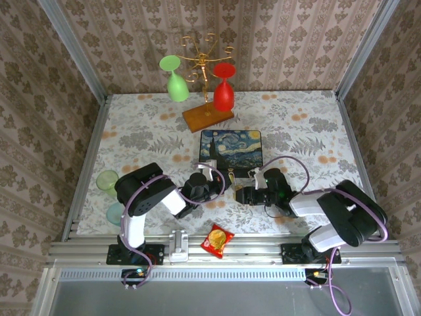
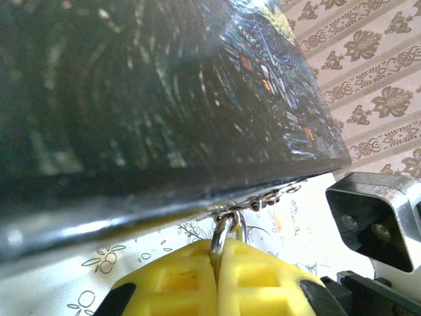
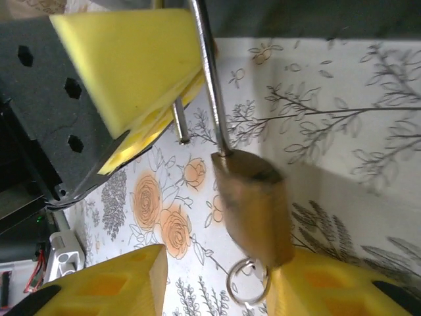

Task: Unlock the padlock with the key

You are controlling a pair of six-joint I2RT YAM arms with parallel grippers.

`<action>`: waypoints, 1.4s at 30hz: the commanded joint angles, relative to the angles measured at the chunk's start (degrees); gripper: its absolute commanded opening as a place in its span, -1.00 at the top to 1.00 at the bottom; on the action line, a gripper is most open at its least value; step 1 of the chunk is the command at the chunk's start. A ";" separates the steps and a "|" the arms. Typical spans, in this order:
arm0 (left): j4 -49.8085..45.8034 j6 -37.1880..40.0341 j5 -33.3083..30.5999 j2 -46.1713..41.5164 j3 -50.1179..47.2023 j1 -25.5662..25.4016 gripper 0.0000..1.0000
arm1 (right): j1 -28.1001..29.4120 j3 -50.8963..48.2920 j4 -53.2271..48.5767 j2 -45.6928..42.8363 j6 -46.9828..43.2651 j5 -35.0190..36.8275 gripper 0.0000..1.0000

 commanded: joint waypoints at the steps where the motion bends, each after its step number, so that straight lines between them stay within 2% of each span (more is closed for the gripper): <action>1: -0.33 -2.00 0.18 0.86 -0.63 0.37 1.00 | -1.08 1.30 -13.96 -4.21 -2.98 9.46 0.11; 3: -0.10 -2.11 0.31 1.16 -0.45 0.22 1.00 | -1.56 2.20 -17.41 -6.32 -4.17 11.20 0.11; 7: -0.25 -2.14 0.30 1.26 -0.28 0.04 1.00 | -3.23 2.75 -18.39 -8.02 -4.76 9.81 0.10; 11: -0.18 -2.15 0.22 1.15 -0.36 -0.07 1.00 | -3.24 3.38 -15.48 -8.54 -6.21 8.05 0.05; 16: -1.16 -2.51 0.04 0.43 -0.74 -0.10 1.00 | -3.13 7.23 -13.12 -5.57 -8.08 7.24 0.03; 19: -1.66 -2.60 0.13 0.12 -0.66 -0.28 1.00 | -3.15 10.19 -11.66 -0.24 -9.07 7.13 0.03; 22: -1.76 -2.60 0.27 0.12 -0.37 -0.34 1.00 | -3.15 12.16 -7.22 5.70 -8.74 3.71 0.03; 31: -1.76 -3.14 1.01 -0.24 -0.11 -0.55 1.00 | -3.45 8.71 12.43 15.73 -7.02 -5.41 0.02; 38: -2.10 -3.55 0.83 -0.74 -0.35 -0.66 1.00 | -5.21 6.57 22.64 19.73 -3.87 -8.74 0.34; 42: -2.64 -3.56 0.40 -1.37 -0.76 -0.58 1.00 | -5.01 6.21 19.18 17.73 -5.51 -9.22 0.55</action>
